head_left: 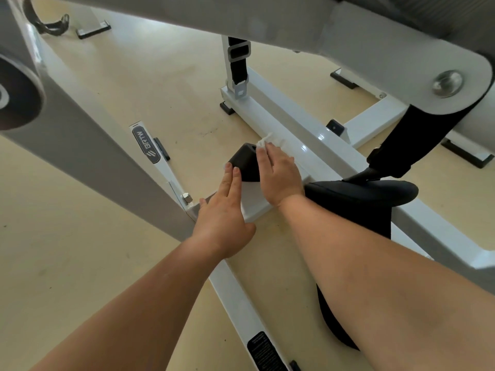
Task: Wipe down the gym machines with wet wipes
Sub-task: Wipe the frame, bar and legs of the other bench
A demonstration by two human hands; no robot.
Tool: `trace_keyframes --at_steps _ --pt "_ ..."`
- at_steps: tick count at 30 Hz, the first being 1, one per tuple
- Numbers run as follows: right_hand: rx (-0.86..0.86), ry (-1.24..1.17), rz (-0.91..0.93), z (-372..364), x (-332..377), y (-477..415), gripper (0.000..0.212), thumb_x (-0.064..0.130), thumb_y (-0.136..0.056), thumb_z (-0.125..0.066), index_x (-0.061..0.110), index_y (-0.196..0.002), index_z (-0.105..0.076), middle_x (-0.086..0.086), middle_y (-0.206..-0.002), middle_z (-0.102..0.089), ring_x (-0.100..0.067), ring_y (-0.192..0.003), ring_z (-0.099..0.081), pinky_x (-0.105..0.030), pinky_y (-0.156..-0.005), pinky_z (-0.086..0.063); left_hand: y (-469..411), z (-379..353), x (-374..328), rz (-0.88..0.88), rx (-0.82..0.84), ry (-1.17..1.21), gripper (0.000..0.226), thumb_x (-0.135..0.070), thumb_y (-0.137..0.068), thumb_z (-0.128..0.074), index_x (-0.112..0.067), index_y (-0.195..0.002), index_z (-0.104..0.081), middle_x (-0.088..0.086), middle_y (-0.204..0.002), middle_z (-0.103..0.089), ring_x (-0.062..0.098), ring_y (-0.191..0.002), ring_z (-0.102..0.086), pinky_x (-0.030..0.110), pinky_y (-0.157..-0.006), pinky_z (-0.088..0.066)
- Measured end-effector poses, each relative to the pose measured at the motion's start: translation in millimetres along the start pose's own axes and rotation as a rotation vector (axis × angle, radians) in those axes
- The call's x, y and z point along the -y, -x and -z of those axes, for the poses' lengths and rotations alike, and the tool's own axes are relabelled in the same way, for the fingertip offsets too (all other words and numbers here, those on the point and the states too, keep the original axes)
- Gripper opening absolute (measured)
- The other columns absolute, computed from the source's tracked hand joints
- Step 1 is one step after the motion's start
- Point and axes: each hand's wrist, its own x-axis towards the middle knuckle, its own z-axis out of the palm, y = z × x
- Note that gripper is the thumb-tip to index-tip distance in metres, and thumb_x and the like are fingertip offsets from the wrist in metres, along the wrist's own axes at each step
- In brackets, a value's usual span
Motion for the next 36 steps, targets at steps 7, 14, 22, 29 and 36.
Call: trace_keyframes --at_steps 7,14,22,29,36 --pt "-0.020 -0.020 0.223 6 21 -8 0.030 0.021 -0.105 -0.052 0.012 -0.127 -0.071 -0.004 -0.120 -0.075 -0.020 -0.112 -0.068 -0.031 -0.098 -0.052 1 0 0 0.001 0.010 -0.021 0.115 -0.028 -0.085 -0.066 -0.031 -0.156 0.025 -0.018 -0.159 0.037 0.016 -0.141 -0.041 0.056 -0.123 -0.016" --pt "-0.192 0.015 -0.168 9 7 -13 0.028 0.022 -0.106 -0.046 0.018 -0.115 -0.072 0.001 -0.114 -0.073 -0.019 -0.105 -0.065 -0.026 -0.089 -0.047 0 2 2 -0.007 0.019 -0.013 0.113 -0.026 -0.084 -0.062 -0.033 -0.156 0.025 -0.021 -0.158 0.038 0.018 -0.145 -0.037 0.056 -0.124 -0.014" --pt "0.025 -0.206 -0.400 12 18 -39 0.026 0.010 -0.096 -0.048 0.017 -0.109 -0.070 -0.003 -0.110 -0.068 -0.024 -0.105 -0.062 -0.043 -0.099 -0.054 0 2 0 0.017 0.050 -0.040 0.117 -0.021 -0.081 -0.064 -0.033 -0.155 0.027 -0.021 -0.156 0.041 0.017 -0.129 -0.053 0.055 -0.124 -0.017" --pt "0.011 -0.120 0.018 11 50 -20 0.034 0.002 -0.095 -0.045 0.015 -0.105 -0.075 0.004 -0.102 -0.072 -0.013 -0.098 -0.060 -0.028 -0.090 -0.049 -1 -2 -1 0.025 0.046 -0.074 0.121 -0.024 -0.080 -0.066 -0.031 -0.153 0.030 -0.018 -0.156 0.041 0.020 -0.132 -0.051 0.057 -0.123 -0.017" --pt "0.147 0.005 0.262 30 42 27 0.035 0.019 -0.096 -0.043 0.016 -0.104 -0.077 0.003 -0.103 -0.076 -0.010 -0.090 -0.065 -0.029 -0.083 -0.053 0 12 1 -0.006 0.058 -0.086 0.115 -0.031 -0.084 -0.066 -0.035 -0.156 0.023 -0.020 -0.160 0.033 0.029 -0.127 -0.054 0.050 -0.109 -0.042"
